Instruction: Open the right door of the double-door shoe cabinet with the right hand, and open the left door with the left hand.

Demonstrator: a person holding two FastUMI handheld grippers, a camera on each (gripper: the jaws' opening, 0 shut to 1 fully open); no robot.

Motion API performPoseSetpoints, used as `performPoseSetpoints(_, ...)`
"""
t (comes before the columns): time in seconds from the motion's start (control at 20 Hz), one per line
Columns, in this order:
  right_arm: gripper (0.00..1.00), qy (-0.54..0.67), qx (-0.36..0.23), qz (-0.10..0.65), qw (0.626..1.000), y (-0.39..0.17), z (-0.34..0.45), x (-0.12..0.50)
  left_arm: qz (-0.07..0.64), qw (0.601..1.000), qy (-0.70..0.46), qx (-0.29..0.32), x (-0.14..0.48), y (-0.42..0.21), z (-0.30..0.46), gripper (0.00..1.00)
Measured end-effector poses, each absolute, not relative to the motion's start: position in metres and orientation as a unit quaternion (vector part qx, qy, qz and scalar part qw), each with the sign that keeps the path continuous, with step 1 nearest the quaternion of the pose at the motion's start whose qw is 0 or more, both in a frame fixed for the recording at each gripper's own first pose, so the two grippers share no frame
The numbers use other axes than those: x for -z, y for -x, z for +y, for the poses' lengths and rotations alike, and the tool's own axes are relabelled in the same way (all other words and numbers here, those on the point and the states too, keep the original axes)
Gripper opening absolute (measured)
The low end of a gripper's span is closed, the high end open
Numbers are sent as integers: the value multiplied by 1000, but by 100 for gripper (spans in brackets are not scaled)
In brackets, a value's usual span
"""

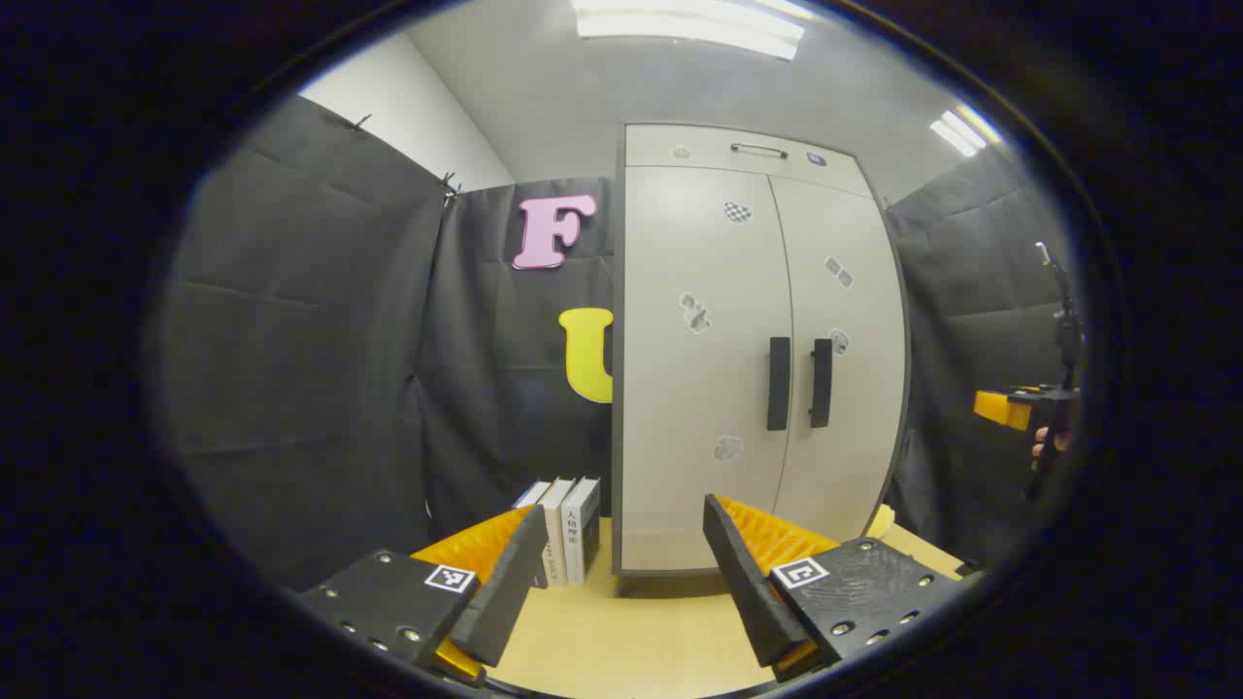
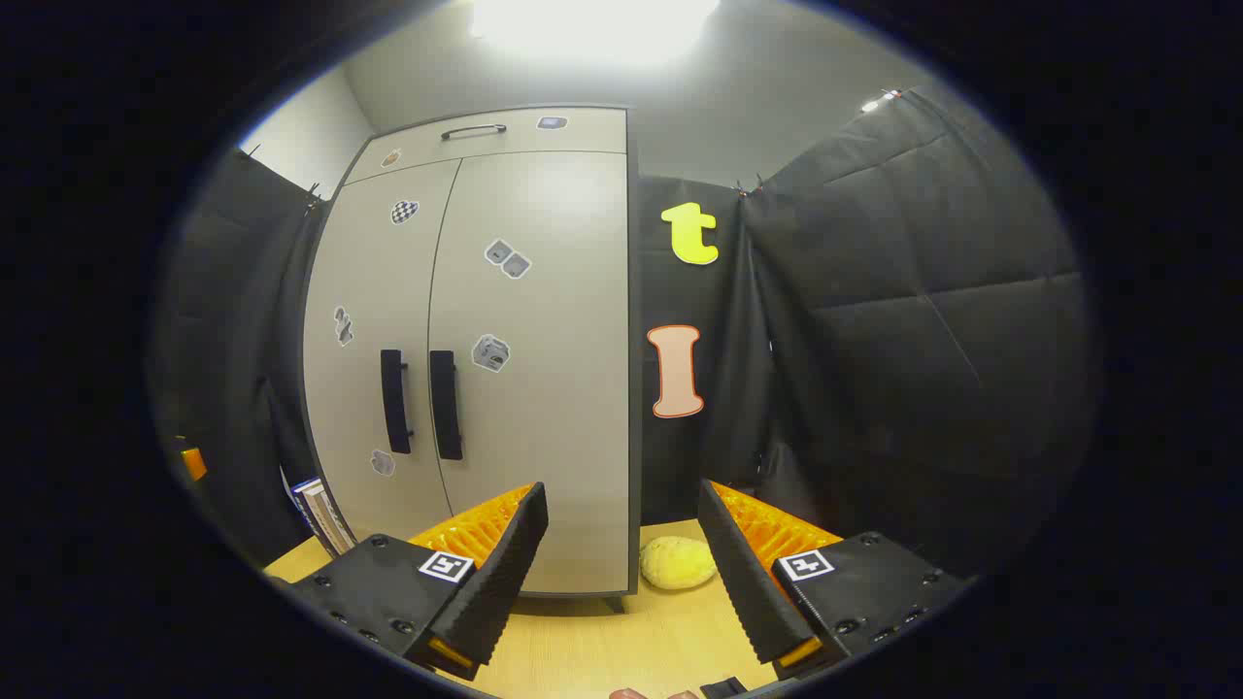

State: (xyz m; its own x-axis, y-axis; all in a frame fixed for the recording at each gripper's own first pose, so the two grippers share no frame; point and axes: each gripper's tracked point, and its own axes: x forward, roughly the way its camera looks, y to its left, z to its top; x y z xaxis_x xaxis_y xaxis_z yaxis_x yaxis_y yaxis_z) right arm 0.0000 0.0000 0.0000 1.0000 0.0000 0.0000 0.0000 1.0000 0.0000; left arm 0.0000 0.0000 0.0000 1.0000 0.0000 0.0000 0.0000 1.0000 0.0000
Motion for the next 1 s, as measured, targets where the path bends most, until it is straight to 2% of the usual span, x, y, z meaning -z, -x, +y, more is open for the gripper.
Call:
performPoseSetpoints(0.05, 95, 0, -4, 4, 1000, 0, 4, 2, 2, 1000, 4, 5, 4, 0, -3, 94)
performPoseSetpoints(0.15, 98, 2, -15, 14, 1000, -2, 14, 7, 2, 1000, 8, 12, 7, -1, -7, 95)
performPoseSetpoints(0.35, 98, 1, -28, 25, 999, -2, 28, 12, 5, 1000, -4, 22, 15, 1, -10, 96)
performPoseSetpoints(0.4, 95, 0, -31, 28, 999, -2, 34, 14, 7, 1000, -2, 24, 18, 1, -11, 95)
performPoseSetpoints(0.6, 98, 2, -43, 31, 999, -4, 51, 11, 15, 999, 6, 43, 24, 5, -15, 94)
performPoseSetpoints(0.7, 98, 0, -47, 27, 999, -5, 57, 7, 10, 999, 0, 42, 22, 7, -8, 96)
performPoseSetpoints(1.0, 98, -11, -60, 20, 998, -7, 75, -5, 23, 999, 2, 32, 39, 13, 7, 95)
